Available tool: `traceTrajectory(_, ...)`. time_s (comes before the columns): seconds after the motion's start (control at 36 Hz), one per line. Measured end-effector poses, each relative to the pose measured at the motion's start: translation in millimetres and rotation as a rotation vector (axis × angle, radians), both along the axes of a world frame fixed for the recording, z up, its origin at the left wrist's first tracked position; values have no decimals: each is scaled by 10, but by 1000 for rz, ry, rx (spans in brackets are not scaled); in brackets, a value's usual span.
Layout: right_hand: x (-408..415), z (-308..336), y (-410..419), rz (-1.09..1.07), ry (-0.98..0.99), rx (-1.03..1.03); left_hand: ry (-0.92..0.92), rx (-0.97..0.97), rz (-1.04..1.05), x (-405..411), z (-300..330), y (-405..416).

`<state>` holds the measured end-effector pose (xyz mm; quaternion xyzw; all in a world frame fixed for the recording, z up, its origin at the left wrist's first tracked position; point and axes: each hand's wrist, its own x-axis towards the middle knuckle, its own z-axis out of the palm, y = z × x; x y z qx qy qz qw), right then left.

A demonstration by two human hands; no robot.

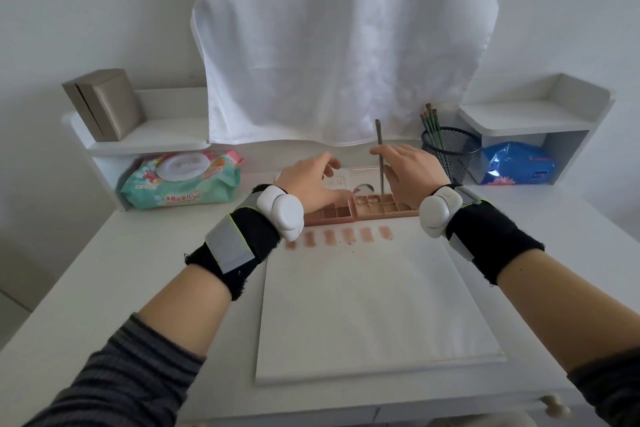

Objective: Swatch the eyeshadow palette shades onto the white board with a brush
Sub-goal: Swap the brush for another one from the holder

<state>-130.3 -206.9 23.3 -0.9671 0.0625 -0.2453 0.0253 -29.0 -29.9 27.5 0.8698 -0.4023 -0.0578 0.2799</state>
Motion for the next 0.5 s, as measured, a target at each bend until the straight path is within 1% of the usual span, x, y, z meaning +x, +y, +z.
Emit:
traceTrajectory(0.06, -47, 14, -14, 6, -28, 12, -14, -70, -33, -38, 54, -91)
traceTrajectory(0.14, -122, 61, -37, 33, -121, 33, 15, -152, -92, -118, 156, -242)
traceTrajectory(0.31, -267, 313, -209, 39, -366, 115, 2, -185, -173, -234, 328, -655)
traceTrajectory(0.42, -327, 498, -421, -28, -506, 227, 14, -197, -183, -242, 427, -988)
traceTrajectory(0.47, -335, 561, -528, -50, -556, 280, 69, -232, -157, -240, 439, -1145)
traceTrajectory(0.5, -330, 581, -570, -63, -573, 293, 138, -291, -132, -241, 440, -1205)
